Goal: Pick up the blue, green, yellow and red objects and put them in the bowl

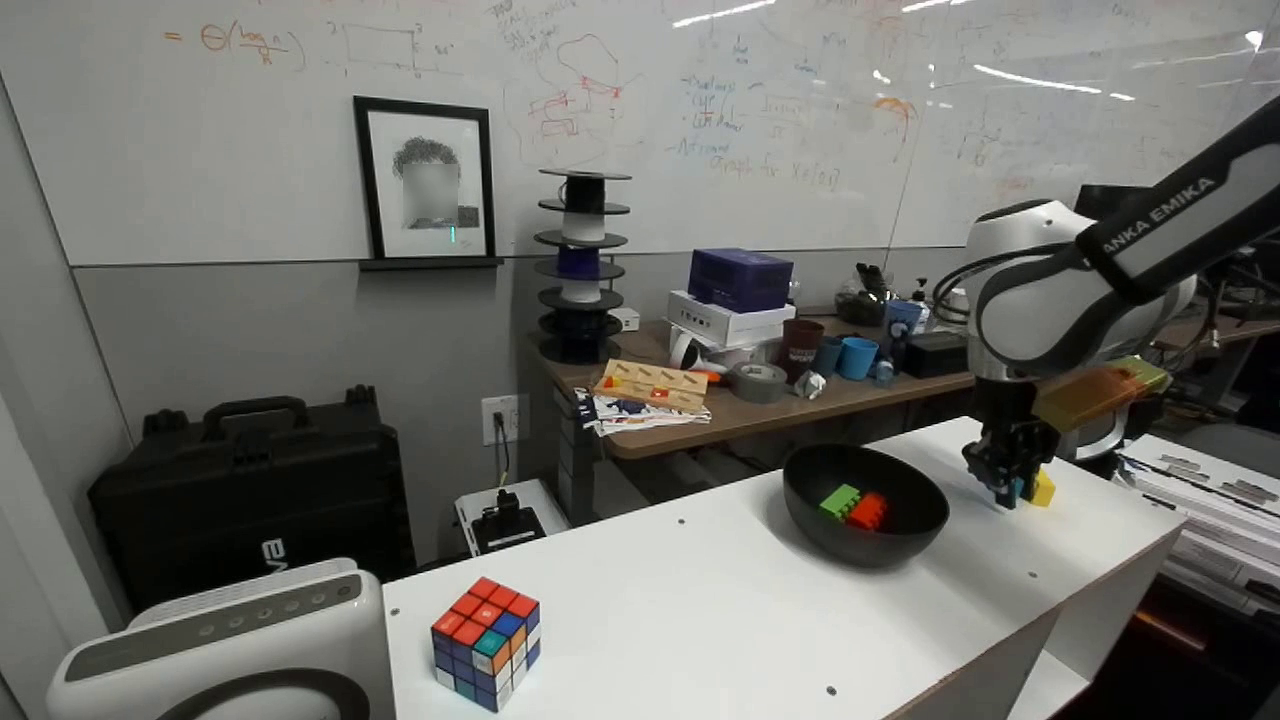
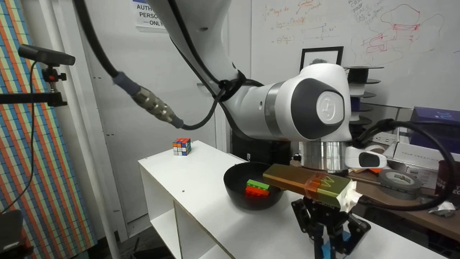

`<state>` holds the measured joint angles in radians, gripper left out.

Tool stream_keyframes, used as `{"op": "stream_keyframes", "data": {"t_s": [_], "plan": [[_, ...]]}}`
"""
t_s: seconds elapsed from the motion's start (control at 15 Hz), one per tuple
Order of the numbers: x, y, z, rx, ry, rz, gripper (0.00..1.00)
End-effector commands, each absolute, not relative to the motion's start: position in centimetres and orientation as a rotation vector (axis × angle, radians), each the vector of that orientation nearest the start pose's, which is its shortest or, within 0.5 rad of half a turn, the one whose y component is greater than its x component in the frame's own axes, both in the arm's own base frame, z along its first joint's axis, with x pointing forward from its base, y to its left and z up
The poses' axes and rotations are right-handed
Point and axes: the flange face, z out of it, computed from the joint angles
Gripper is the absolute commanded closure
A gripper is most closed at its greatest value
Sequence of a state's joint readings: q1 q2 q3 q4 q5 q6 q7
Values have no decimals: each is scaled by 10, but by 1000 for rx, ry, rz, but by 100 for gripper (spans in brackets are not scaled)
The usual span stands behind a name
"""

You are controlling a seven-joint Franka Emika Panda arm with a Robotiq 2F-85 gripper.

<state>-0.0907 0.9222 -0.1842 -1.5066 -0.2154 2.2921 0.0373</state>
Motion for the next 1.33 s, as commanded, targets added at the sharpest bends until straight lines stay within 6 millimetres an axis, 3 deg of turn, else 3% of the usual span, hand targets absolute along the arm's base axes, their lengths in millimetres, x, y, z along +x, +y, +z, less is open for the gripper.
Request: {"op": "stream_keyframes", "data": {"t_s": [0.0, 0.2, 0.4, 0.6, 0.8, 1.0, 1.27], "plan": [[648, -162, 167, -3379, 290, 74, 89], [635, -141, 214, -3292, 261, -44, 90], [621, -107, 266, -3160, 184, -64, 90], [621, -78, 287, -3108, 226, -9, 90], [627, -62, 282, -3113, 279, 52, 91], [631, -53, 265, -3112, 350, 104, 91], [639, -37, 247, -3104, 313, 100, 91]]}}
